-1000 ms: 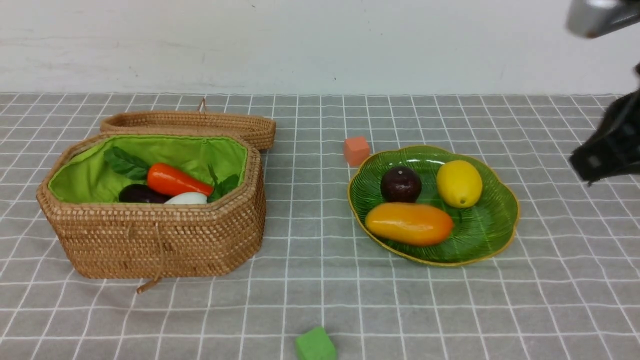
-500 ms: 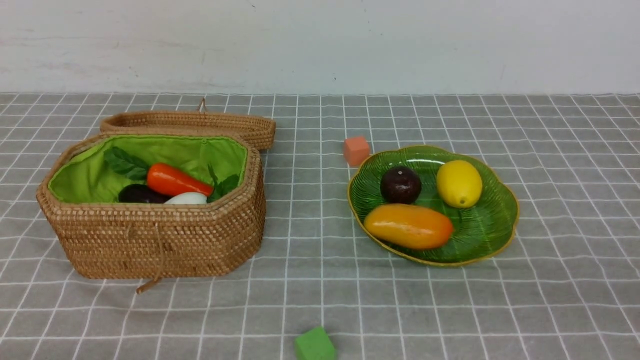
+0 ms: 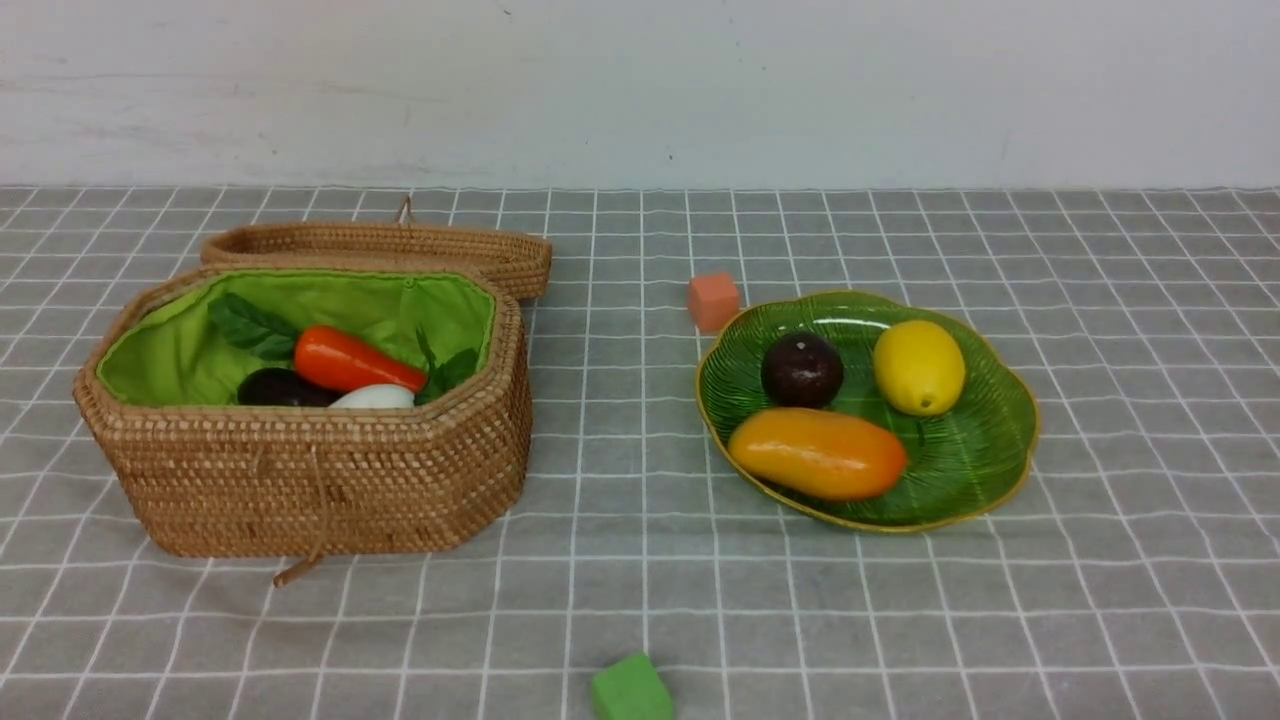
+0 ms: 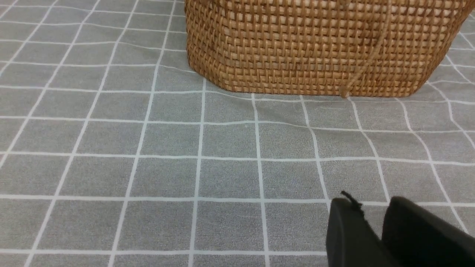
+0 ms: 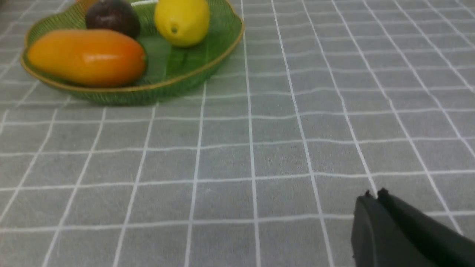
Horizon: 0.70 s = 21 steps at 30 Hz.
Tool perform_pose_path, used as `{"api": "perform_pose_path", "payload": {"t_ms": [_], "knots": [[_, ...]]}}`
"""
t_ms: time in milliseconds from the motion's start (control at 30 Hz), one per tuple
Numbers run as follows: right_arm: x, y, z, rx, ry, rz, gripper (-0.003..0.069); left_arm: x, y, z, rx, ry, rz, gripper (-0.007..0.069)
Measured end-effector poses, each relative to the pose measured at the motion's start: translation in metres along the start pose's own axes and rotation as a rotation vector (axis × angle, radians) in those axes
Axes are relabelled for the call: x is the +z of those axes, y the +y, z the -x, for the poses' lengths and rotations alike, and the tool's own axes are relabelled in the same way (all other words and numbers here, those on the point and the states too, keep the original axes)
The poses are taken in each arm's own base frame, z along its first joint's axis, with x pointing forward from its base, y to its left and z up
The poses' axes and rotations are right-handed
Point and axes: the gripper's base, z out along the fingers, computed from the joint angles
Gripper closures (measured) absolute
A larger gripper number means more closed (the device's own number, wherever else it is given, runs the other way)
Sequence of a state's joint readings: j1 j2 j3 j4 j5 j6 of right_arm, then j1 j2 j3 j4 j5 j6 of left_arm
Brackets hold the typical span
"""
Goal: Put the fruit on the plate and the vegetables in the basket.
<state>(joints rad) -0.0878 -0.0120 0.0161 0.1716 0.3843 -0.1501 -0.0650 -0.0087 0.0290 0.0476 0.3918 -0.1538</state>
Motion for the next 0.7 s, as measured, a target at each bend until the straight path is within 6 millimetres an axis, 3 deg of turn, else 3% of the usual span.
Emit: {"api": "perform_pose_path", "payload": {"t_ms": [700], "knots": [[0.0003, -0.0003, 0.0005, -0.001, -0.013, -0.002, 0.0644, 0.0000, 0.0000, 0.0000, 0.000, 0.000, 0.000, 0.0469]]}}
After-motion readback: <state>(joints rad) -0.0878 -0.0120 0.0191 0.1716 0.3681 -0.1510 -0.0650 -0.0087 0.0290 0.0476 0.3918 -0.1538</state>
